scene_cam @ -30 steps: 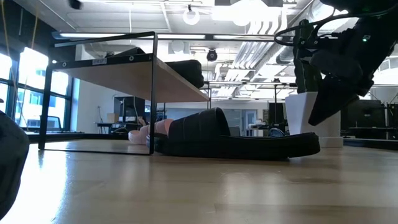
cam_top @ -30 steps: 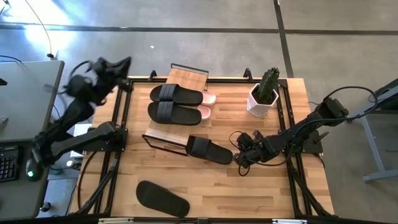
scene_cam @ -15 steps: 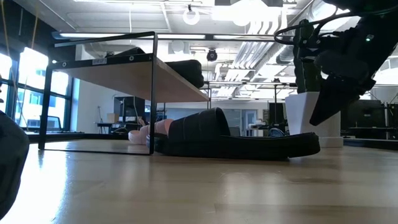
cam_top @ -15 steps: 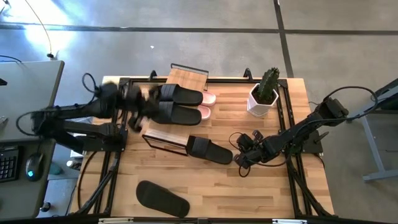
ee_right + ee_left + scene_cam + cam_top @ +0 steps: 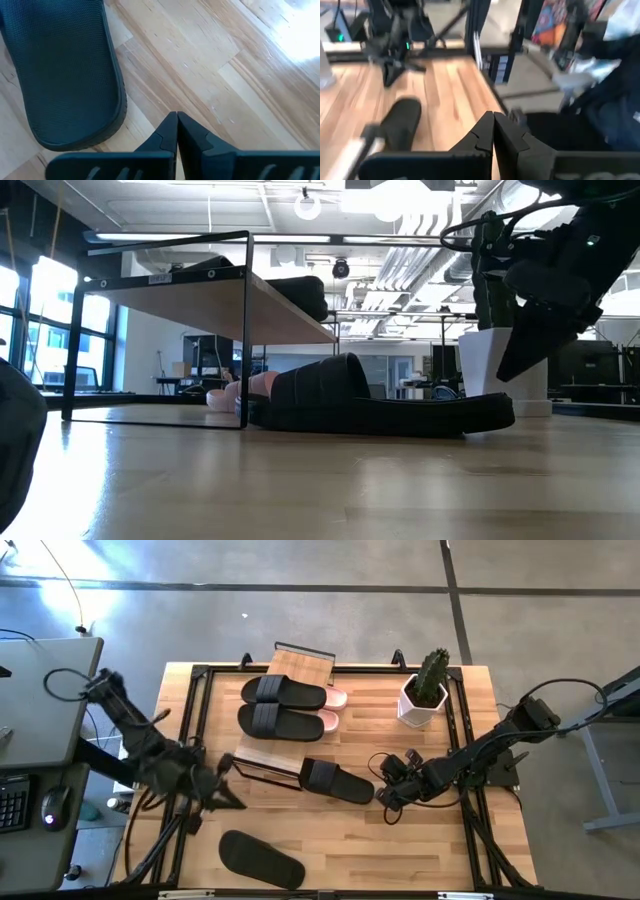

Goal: Pick and place slides into the shelf
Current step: Put the black slides under the shelf

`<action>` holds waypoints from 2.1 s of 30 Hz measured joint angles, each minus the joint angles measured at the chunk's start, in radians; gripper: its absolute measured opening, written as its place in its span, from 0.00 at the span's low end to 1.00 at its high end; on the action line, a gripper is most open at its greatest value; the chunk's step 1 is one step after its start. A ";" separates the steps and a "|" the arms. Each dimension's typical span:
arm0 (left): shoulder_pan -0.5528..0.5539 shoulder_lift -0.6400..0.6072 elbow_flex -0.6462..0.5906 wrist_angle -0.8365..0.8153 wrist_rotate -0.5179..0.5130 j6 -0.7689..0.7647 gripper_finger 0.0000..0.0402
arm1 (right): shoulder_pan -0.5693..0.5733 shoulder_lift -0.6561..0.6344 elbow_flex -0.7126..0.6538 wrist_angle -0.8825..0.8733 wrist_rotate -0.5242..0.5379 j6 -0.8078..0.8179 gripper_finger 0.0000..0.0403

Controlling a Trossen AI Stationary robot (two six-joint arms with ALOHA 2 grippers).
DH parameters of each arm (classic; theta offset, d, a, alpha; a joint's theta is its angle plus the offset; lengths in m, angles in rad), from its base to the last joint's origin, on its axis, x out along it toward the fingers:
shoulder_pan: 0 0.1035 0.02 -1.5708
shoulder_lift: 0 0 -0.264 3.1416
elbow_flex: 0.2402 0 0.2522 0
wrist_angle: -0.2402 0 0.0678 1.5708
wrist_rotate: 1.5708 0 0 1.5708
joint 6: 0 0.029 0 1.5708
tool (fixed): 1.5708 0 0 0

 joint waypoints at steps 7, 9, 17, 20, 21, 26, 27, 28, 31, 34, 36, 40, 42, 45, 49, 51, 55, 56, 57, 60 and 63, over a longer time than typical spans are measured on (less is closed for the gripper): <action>-0.252 0.137 0.115 -0.275 -0.154 -0.108 0.00 | 0.000 0.000 0.000 0.002 0.000 0.000 0.00; -0.290 0.196 0.143 -0.351 -0.161 -0.128 0.00 | 0.000 0.000 0.000 0.002 0.000 0.000 0.00; -0.346 0.449 0.214 -0.607 -0.001 -0.256 0.00 | 0.000 0.000 0.000 0.005 0.003 -0.012 0.00; -0.346 0.538 0.231 -0.663 0.102 -0.267 0.00 | 0.000 0.000 0.000 0.007 0.003 -0.063 0.00; -0.345 0.565 0.239 -0.683 0.125 -0.267 0.00 | 0.000 0.000 0.000 0.007 0.003 -0.081 0.00; -0.345 0.678 0.304 -0.824 0.155 -0.290 0.00 | 0.000 0.000 0.000 0.008 0.013 -0.130 0.00; -0.345 0.693 0.321 -0.854 0.155 -0.306 0.00 | 0.000 0.000 0.000 0.008 0.022 -0.137 0.00; -0.345 0.706 0.339 -0.883 0.154 -0.327 0.00 | 0.000 0.000 0.000 0.008 0.030 -0.139 0.00; -0.345 0.731 0.381 -0.947 0.132 -0.381 0.00 | 0.000 0.000 0.000 0.008 0.055 -0.140 0.00; -0.343 0.734 0.403 -0.975 0.132 -0.406 0.00 | 0.000 0.000 0.000 0.009 0.079 -0.157 0.00; -0.343 0.734 0.408 -0.974 0.146 -0.412 0.00 | 0.000 0.000 0.000 0.009 0.091 -0.158 0.00; -0.343 0.734 0.409 -0.963 0.204 -0.414 0.00 | 0.000 0.000 0.000 0.009 0.120 -0.188 0.00; -0.343 0.734 0.409 -0.963 0.221 -0.413 0.00 | 0.000 0.000 0.000 0.010 0.139 -0.205 0.00; -0.343 0.734 0.409 -0.968 0.214 -0.391 0.00 | 0.000 0.000 0.000 0.021 0.163 -0.258 0.00; -0.350 0.734 0.409 -0.972 0.039 -0.326 0.00 | 0.012 0.000 0.000 0.069 0.186 -0.309 0.00; -0.352 0.734 0.409 -0.973 -0.043 -0.263 0.00 | 0.031 0.000 0.000 0.100 0.191 -0.312 0.00; -0.406 0.734 0.411 -0.977 -0.063 -0.245 0.00 | 0.066 0.000 0.000 0.158 0.287 -0.404 0.00; -0.424 0.735 0.410 -0.987 -0.071 -0.245 0.00 | 0.072 0.000 0.001 0.172 0.292 -0.438 0.00; -0.441 0.735 0.410 -1.000 -0.071 -0.251 0.00 | 0.078 0.000 0.001 0.183 0.292 -0.467 0.00; -0.484 0.741 0.410 -1.013 -0.096 -0.335 0.00 | 0.086 0.000 0.001 0.193 0.292 -0.528 0.00; -0.520 0.776 0.410 -1.008 -0.139 -0.372 0.00 | 0.085 0.000 0.001 0.195 0.292 -0.531 0.00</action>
